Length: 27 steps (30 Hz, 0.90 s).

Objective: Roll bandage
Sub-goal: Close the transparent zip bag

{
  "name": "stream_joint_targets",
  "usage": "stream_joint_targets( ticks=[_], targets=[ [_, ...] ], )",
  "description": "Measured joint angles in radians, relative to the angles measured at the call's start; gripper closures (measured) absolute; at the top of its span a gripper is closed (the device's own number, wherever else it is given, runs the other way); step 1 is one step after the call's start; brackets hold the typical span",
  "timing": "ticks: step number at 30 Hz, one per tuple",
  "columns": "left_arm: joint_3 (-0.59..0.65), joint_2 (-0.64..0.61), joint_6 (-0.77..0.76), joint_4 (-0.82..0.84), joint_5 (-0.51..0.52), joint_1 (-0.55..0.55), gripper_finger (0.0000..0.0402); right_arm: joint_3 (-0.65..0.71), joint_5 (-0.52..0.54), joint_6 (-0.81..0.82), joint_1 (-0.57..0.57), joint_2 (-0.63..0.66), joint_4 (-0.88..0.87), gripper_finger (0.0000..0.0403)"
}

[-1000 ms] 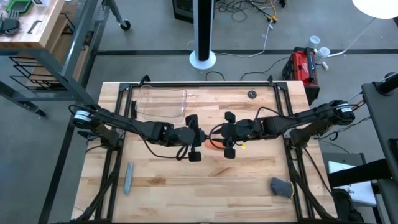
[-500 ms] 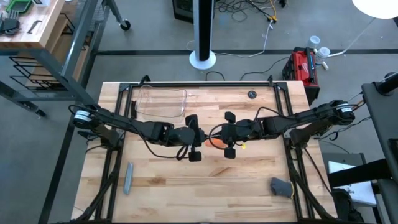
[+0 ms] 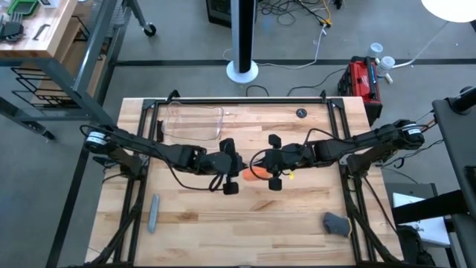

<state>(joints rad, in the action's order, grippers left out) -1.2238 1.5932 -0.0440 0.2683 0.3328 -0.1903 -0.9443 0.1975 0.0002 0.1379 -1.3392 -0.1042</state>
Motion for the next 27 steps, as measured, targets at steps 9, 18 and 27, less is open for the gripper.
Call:
stream_joint_targets(
  ticks=[9, 18, 27],
  targets=[
    [-0.003, -0.005, -0.039, 0.074, 0.0, -0.004, 0.0401, 0.001, 0.002, 0.0, 0.0, 0.0, -0.002, 0.0403],
    [-0.007, -0.007, 0.014, 0.072, 0.013, -0.012, 0.0401, 0.003, -0.073, -0.001, -0.001, -0.002, 0.006, 0.0403],
    [-0.007, -0.007, 0.011, 0.063, 0.021, -0.012, 0.0401, 0.003, -0.1, 0.006, -0.001, -0.003, 0.012, 0.0355]
  ],
)
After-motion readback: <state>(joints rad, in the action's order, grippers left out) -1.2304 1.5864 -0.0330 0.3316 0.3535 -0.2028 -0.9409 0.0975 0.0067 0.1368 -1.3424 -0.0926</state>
